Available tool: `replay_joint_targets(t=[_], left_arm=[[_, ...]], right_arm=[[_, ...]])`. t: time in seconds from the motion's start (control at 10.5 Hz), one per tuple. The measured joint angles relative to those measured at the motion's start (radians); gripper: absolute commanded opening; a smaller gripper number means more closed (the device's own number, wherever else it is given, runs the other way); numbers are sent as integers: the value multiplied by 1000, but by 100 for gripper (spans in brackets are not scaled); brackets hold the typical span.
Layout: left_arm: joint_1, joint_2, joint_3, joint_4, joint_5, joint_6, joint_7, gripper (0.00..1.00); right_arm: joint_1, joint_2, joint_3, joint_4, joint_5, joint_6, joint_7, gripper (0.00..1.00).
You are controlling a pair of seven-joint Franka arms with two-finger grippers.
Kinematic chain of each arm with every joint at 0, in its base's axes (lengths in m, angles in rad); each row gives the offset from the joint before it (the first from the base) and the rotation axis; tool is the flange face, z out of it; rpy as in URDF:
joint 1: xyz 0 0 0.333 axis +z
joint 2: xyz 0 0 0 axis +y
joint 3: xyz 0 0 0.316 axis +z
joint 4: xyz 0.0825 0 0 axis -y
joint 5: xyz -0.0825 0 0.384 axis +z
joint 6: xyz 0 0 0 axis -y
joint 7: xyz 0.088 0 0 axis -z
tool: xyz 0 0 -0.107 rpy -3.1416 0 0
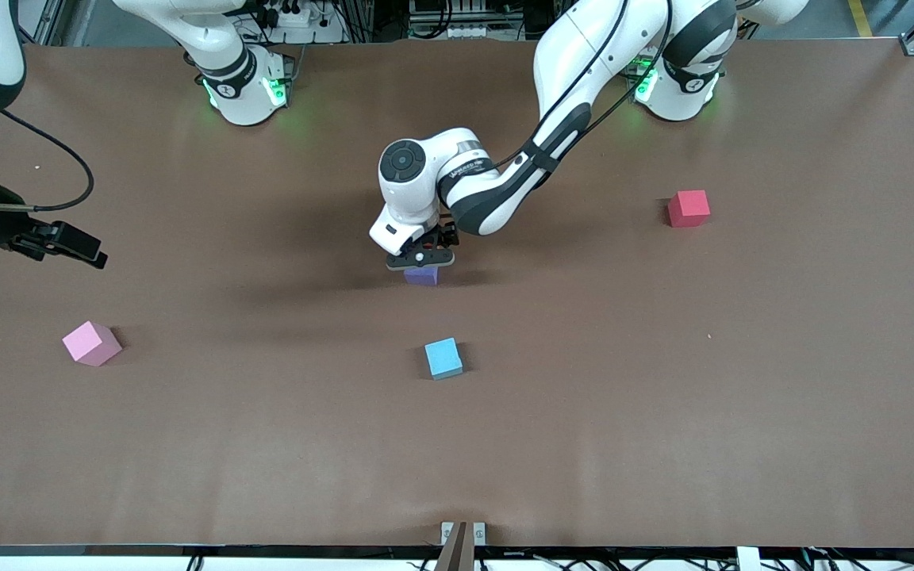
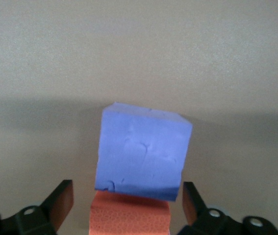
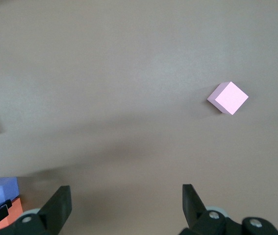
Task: Arrange blocks into number 1
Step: 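Lower the purple cube beside the orange cube with the left gripper, then open the left gripper and lift it off the purple cube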
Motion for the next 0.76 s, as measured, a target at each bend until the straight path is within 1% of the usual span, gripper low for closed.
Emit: replay_joint_targets(t=[0.48,0.76], left_arm=[[-1,-11,0,12,0,-4,0,100],[4,-54,6,17,0,-58,0,100]], right_arm=[[0,1,0,0,4,0,0,100],[0,1,0,0,4,0,0,100]])
